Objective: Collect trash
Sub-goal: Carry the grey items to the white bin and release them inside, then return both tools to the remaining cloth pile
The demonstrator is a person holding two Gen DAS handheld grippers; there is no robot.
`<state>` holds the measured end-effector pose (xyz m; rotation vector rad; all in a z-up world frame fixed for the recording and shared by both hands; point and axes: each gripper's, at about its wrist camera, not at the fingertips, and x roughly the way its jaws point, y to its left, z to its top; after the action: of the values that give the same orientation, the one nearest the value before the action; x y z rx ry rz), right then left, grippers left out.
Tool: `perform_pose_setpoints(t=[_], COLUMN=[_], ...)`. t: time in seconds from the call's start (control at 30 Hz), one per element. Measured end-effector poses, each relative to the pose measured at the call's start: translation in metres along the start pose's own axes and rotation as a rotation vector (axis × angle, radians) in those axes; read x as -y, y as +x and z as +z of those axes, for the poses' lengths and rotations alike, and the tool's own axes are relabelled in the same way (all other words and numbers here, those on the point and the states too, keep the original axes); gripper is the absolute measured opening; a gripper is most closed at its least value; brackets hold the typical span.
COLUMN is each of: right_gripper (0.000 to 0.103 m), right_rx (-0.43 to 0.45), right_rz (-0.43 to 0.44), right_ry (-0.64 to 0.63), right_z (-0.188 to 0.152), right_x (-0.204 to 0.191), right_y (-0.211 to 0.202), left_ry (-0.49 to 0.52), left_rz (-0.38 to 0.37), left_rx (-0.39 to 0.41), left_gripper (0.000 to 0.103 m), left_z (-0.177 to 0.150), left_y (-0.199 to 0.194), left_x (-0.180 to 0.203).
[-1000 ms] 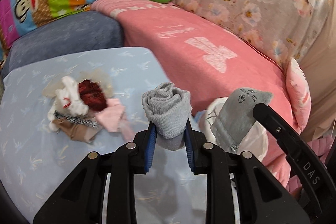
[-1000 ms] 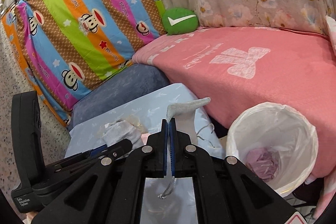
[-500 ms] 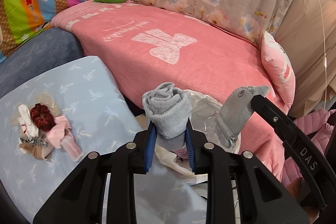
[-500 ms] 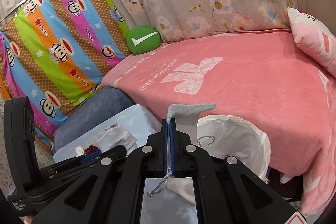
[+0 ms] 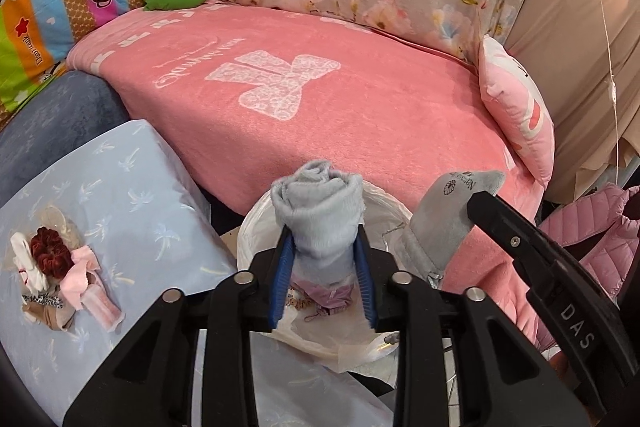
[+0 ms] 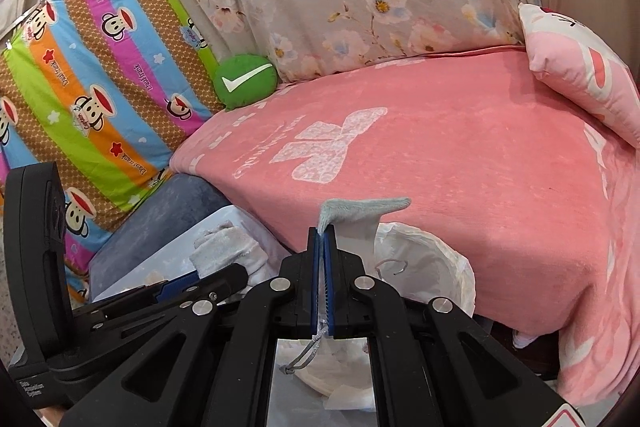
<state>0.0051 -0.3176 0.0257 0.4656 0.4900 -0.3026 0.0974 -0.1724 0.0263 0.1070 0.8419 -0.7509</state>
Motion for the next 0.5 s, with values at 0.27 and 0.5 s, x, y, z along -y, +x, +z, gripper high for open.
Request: perform_pose_setpoints(t=[0.27, 0.5], right_gripper=[0.024, 0.025], right_rx=[0.023, 0.008], right_rz=[-0.014, -0.016], right_ry=[0.012, 0.013], right_z=[0.004, 0.001], right_x=[0.002, 0.001], right_y=[-0.001, 0.001], left_ry=[-0.045, -0.092], left_rz=[0.056, 0.068], left_rx=[0.033, 0.034], left_gripper=[0.082, 0.082], left_z=[0.006, 0.004], left_y=[-0.004, -0.007], left_x=[-0.01, -0.026])
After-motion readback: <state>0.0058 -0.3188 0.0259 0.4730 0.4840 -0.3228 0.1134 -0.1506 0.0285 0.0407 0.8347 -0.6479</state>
